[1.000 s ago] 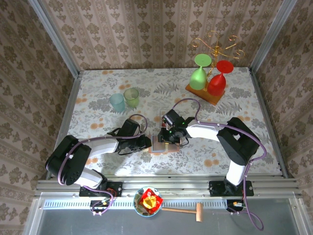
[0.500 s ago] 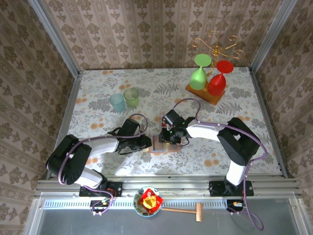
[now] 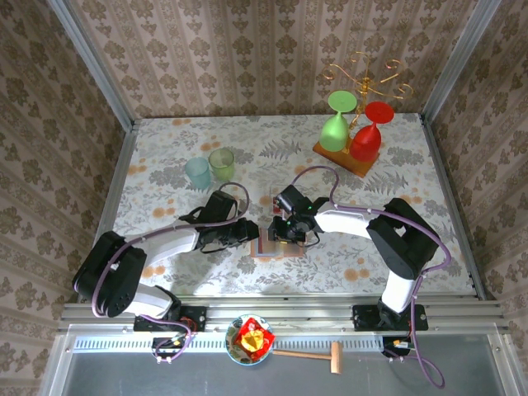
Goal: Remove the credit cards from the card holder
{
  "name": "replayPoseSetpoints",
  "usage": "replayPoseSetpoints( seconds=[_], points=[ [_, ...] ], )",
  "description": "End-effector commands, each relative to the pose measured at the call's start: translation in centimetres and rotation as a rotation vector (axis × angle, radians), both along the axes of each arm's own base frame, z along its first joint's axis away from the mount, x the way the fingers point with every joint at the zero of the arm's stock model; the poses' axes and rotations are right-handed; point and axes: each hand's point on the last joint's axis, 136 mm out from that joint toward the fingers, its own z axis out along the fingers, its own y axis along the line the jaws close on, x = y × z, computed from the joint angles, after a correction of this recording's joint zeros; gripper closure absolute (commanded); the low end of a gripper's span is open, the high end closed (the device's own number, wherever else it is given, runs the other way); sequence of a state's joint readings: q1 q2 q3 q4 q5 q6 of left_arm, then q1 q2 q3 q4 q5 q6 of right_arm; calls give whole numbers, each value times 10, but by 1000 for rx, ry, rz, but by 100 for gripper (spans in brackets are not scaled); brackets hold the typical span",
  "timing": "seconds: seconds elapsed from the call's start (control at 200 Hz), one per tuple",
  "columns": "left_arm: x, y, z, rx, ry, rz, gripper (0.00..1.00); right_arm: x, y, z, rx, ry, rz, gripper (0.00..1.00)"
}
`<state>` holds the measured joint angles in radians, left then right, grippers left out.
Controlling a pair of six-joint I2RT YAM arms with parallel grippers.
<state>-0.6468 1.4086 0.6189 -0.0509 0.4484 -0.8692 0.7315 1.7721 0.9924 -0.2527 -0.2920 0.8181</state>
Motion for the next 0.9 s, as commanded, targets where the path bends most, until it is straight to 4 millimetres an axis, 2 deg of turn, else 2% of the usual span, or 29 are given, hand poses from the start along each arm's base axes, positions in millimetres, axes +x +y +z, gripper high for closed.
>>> replayPoseSetpoints(
  seconds=[0.0,0.515,0.895],
  points=[
    [3,-8,9,-35,-5,-7,71,-5,-9,0,-33,-4,-11,72],
    [5,-23,2,-69,25,-15,66,-5,-4,0,24,-1,-25,72],
    [3,-25,-8,-59,43,-17,64,-4,-3,0,74,14,-44,72]
  ],
)
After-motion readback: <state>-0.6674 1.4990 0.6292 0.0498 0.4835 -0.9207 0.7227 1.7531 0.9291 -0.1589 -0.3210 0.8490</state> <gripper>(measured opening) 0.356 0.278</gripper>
